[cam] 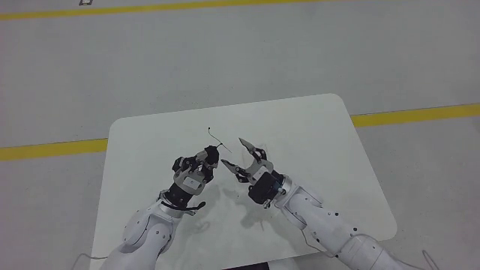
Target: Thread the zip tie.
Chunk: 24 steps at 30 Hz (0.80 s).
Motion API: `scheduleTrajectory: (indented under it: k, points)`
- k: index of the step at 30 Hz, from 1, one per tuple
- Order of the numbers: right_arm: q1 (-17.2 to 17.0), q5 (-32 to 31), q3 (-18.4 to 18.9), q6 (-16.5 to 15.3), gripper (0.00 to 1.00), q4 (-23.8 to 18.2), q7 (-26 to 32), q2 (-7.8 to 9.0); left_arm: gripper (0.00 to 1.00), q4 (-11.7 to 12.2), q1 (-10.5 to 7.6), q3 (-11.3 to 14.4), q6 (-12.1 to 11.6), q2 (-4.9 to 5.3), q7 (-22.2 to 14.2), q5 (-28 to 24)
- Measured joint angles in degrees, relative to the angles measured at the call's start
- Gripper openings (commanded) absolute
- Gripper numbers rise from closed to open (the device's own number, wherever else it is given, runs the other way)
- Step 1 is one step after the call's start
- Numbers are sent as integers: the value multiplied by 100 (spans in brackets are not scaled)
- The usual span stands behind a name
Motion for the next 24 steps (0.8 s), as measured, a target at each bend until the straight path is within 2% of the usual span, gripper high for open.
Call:
scheduleTrajectory:
  k: [4,9,16,24]
  points:
    - [16,0,6,78,33,-39,-95,-14,0,0,0,0,0,0,0,0]
    - [16,0,15,101,31,-58,-162,-32,0,0,0,0,0,0,0,0]
    - [42,0,4,132,13,-60,-248,-82,0,0,0,0,0,0,0,0]
    - [45,0,8,92,9,-19,-251,-139,0,0,0,0,0,0,0,0]
